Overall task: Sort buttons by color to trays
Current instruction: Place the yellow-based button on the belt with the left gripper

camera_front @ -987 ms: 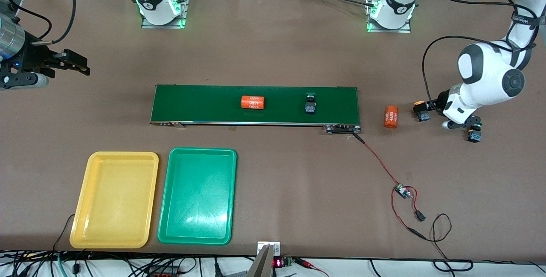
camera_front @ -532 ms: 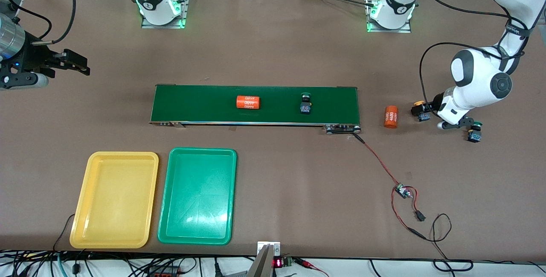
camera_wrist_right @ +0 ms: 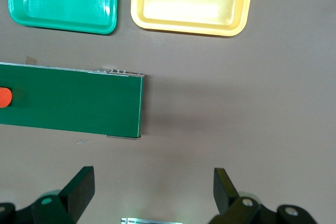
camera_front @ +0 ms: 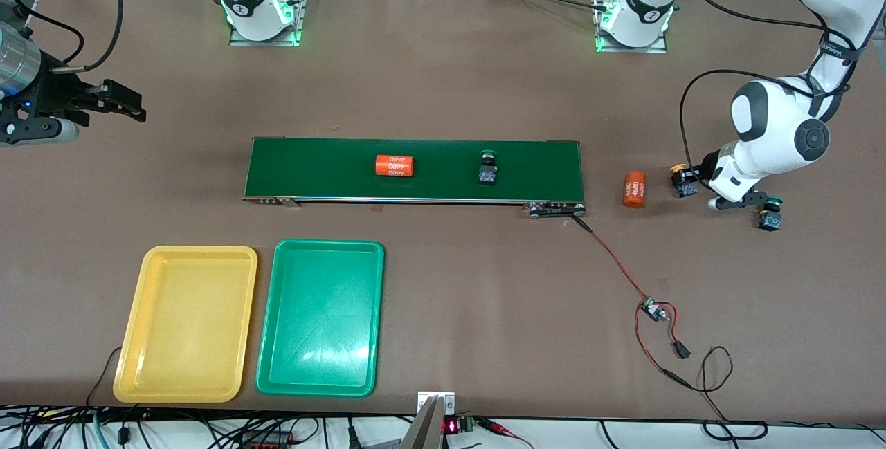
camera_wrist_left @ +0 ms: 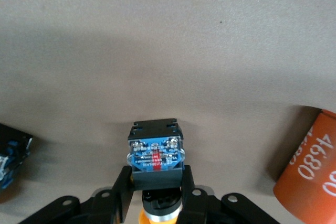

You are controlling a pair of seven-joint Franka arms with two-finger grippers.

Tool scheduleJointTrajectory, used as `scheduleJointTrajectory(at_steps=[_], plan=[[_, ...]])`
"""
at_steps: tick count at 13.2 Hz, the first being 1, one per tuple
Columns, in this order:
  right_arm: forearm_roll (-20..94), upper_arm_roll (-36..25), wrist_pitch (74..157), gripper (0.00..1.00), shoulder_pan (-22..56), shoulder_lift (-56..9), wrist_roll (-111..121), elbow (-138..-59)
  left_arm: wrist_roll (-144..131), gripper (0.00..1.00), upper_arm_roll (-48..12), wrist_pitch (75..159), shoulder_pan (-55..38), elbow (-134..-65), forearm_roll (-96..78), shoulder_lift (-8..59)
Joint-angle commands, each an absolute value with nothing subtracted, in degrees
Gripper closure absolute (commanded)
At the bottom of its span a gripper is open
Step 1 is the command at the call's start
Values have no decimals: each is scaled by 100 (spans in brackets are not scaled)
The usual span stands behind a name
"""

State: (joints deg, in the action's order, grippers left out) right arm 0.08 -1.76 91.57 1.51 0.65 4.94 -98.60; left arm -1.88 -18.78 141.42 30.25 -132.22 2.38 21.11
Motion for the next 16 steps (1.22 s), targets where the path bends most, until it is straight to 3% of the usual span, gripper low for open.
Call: scheduleJointTrajectory(at_steps=[1,6,9,16], plan=[[105,-167,9088,0,114,88,589,-9835,-158,100,-1977,13765,2963,-13131,395,1601],[114,-167,9088,0,114,97,589,-9835,35,100,-2004,13282,2093,-12702,396,879],[105,-167,9088,0,114,97,589,-9844,-17,100,-2013,12806,1408,-12507,378,879],[106,-167,9097,0,114,88,580,-9844,-1377,100,-2048,12858,-376,-12155,308,1317]])
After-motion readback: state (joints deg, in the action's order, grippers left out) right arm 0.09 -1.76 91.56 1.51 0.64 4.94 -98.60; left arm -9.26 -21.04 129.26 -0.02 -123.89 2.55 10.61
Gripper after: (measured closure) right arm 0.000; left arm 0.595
